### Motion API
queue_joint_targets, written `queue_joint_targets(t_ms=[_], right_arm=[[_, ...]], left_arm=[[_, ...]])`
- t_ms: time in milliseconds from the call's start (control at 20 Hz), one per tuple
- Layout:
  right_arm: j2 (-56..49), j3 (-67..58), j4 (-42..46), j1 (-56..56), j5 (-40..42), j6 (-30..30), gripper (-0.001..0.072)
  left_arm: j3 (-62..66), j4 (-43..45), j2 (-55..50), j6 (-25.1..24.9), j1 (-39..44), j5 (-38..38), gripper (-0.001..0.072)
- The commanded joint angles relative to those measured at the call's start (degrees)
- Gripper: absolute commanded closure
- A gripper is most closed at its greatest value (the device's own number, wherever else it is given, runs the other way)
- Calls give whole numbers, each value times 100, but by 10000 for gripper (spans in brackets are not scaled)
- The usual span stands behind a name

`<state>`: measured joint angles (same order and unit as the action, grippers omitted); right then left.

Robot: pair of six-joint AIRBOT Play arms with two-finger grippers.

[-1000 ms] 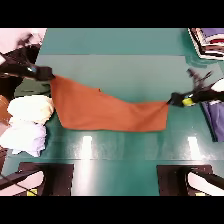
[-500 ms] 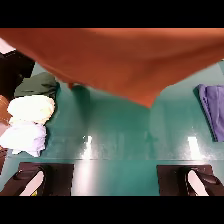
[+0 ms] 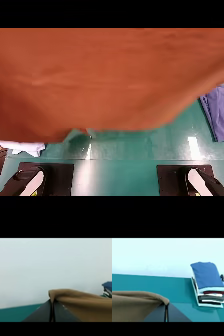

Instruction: Fold the shirts.

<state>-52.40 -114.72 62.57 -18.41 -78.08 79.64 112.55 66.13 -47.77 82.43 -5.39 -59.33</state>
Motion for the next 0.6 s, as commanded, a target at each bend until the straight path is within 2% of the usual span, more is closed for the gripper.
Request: queue_joint_targets(t_ms=[0, 100, 300, 450, 550], right_arm=[[-863, 197, 79, 304, -396, 87, 701], [-1434, 743, 470, 780, -411, 90, 701], [-2695, 1628, 1292, 1561, -87, 87, 701], [-3569, 1578, 1303, 1808, 570, 87, 700], [-4059, 1165, 1220, 1838, 575, 87, 699]], left_arm=[[-831, -234, -605, 11, -4, -538, 686], [-1504, -503, -1176, 0, 20, -673, 685], [-2503, -245, -2680, -199, 415, -450, 685], [-2439, -229, -3757, -339, 546, 542, 685], [-2253, -229, -4205, -286, 544, 1093, 684]])
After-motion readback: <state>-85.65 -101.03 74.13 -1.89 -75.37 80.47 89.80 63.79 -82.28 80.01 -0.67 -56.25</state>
